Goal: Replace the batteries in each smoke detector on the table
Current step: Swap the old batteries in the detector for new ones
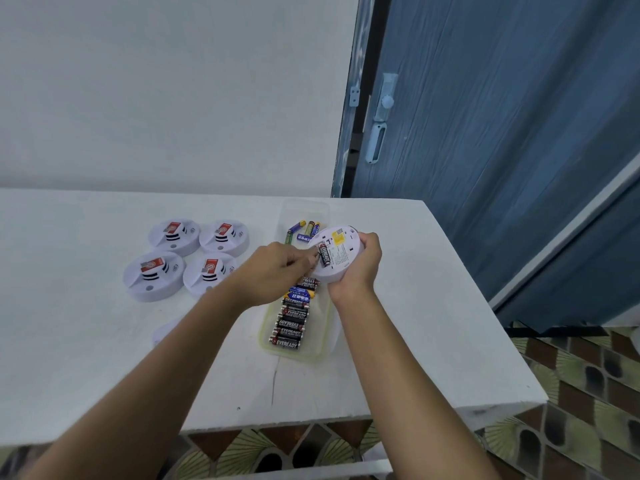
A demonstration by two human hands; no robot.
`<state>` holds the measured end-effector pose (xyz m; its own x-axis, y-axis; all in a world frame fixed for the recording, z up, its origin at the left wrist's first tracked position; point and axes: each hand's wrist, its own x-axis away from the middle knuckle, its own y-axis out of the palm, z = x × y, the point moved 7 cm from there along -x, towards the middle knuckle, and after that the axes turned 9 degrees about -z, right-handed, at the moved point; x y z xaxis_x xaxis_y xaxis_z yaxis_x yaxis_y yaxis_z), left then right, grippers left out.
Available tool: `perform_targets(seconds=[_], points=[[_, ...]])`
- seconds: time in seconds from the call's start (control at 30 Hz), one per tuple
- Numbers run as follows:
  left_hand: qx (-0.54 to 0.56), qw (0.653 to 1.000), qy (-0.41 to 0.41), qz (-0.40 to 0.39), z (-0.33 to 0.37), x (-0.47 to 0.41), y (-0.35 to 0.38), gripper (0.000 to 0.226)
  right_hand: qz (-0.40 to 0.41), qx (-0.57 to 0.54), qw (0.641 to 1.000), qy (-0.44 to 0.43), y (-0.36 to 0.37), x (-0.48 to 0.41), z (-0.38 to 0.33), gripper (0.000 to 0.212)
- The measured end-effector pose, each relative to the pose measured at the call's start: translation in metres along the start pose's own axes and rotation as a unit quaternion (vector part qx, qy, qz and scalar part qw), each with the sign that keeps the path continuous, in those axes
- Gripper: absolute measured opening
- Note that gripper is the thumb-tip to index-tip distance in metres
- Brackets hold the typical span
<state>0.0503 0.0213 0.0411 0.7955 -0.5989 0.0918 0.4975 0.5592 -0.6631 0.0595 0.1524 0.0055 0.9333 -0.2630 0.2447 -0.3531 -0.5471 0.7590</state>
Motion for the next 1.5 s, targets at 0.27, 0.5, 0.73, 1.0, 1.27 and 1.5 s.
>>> perform_targets(seconds=[0.27,0.5,0.73,1.0,1.27,1.5], points=[[0.042,0.999,-0.017,0.0,-0.01,0.001,0.002,0.033,-0.017,0.009,1.0,0.014,0.001,0.0,0.009,0.022],[0.058,0.998,-0.016,0.001,-0.008,0.003,0.0,0.025,-0.07,0.044,0.995,0.059,0.005,0.003,0.01,0.027],[0.127,0.99,-0.047,0.04,-0.025,0.001,-0.003,0.031,-0.07,0.063,0.994,0.052,0.007,0.001,0.017,0.02],[0.333,0.932,-0.121,0.079,-0.041,0.007,0.0,0.032,-0.105,0.062,0.992,0.027,0.016,0.001,0.011,0.021],[0.499,0.856,-0.135,0.018,-0.047,0.017,0.024,0.021,-0.123,0.043,0.991,0.029,0.022,0.007,0.02,0.024],[0.145,0.981,-0.13,0.019,-0.063,0.046,-0.018,0.026,-0.116,0.06,0.99,0.053,0.018,0.013,0.044,0.023]])
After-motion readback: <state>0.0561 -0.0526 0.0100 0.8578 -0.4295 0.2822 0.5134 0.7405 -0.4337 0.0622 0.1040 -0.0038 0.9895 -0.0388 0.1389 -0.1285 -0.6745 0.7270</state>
